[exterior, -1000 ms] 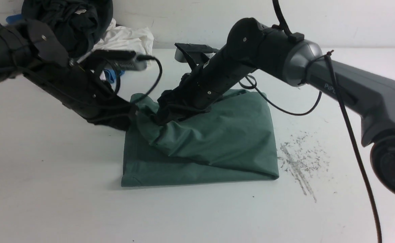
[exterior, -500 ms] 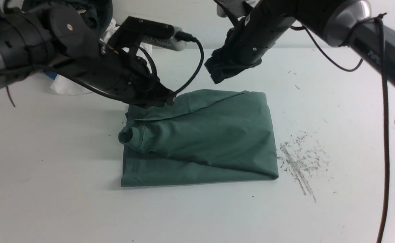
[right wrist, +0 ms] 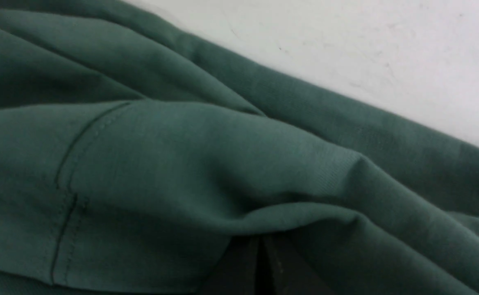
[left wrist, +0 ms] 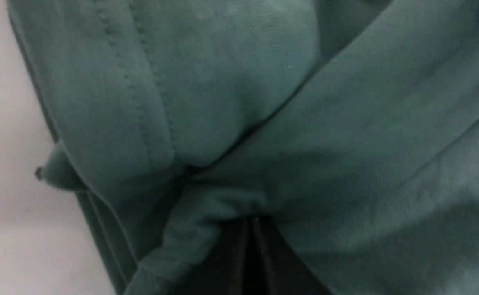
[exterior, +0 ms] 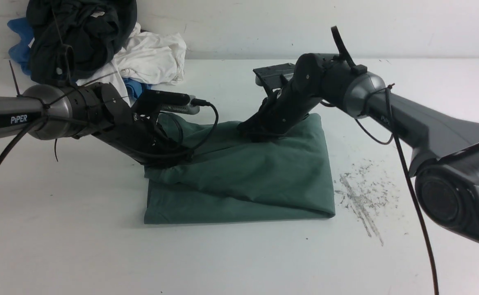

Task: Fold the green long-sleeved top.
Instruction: Use the right arm to drag the right edge of the fabric to the left and folds it over the left edge

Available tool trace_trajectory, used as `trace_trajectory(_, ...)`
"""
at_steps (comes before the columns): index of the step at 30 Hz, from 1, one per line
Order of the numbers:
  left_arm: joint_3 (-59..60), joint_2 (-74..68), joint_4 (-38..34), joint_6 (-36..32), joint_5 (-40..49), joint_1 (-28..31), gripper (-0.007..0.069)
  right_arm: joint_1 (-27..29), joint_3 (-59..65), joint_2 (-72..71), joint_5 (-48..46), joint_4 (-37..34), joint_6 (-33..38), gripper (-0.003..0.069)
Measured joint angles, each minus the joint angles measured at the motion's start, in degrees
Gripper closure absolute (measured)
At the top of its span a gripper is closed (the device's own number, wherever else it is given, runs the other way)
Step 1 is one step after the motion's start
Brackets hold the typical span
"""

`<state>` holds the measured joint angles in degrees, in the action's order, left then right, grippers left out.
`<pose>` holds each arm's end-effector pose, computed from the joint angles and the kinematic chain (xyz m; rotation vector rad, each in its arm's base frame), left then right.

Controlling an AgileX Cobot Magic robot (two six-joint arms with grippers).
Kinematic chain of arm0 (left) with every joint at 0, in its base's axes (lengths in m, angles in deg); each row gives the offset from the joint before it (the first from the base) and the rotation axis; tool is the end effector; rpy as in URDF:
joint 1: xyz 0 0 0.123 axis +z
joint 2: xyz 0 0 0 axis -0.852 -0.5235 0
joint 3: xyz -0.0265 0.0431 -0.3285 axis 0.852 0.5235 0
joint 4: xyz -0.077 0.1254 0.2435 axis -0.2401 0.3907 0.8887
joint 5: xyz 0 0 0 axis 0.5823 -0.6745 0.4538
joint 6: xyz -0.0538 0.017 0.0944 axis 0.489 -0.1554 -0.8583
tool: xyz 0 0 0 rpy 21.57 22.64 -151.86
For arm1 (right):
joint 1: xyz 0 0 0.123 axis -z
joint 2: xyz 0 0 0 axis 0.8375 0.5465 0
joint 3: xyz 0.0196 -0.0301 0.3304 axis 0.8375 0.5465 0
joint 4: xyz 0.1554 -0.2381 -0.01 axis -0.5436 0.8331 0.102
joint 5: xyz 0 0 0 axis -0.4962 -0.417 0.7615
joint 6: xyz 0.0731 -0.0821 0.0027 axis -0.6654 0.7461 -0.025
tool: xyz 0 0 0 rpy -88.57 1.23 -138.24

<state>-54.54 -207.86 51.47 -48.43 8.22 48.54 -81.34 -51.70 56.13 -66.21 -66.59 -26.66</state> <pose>0.4795 -0.1100 0.1451 0.3167 2.6103 -0.3721 0.5570 0.2818 0.1492 -0.7095 2.6157 0.4338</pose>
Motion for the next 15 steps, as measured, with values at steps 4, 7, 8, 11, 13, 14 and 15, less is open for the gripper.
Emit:
trace_trajectory(4,-0.3,0.0,-1.0,0.0,0.7,0.4,0.0628,0.0,-0.1,-0.1,0.0,-0.2,0.0,0.0673)
trace_trajectory(7,0.0,1.2,-0.7,0.1,1.6,0.4,0.0628,0.0,0.0,-1.6,-0.5,-0.2,0.3,0.0673)
trace_trajectory(8,0.3,2.2,-0.2,0.1,2.7,0.5,0.0628,0.0,0.2,-2.3,-0.9,0.0,0.6,0.0673)
trace_trajectory(11,1.3,6.3,1.6,0.0,6.4,0.6,0.0628,0.0,0.7,-6.5,-1.7,0.8,1.9,0.0673)
trace_trajectory(13,1.4,10.9,2.4,-0.3,8.0,0.6,0.0628,0.0,0.7,-10.6,-2.0,1.3,3.1,0.0673)
trace_trajectory(14,1.4,14.5,2.8,-0.3,8.5,0.6,0.0628,0.0,0.7,-13.5,-2.1,1.4,3.8,0.0673)
trace_trajectory(15,1.4,17.1,3.1,-0.3,8.8,0.6,0.0628,0.0,0.7,-15.6,-2.3,1.6,4.2,0.0673)
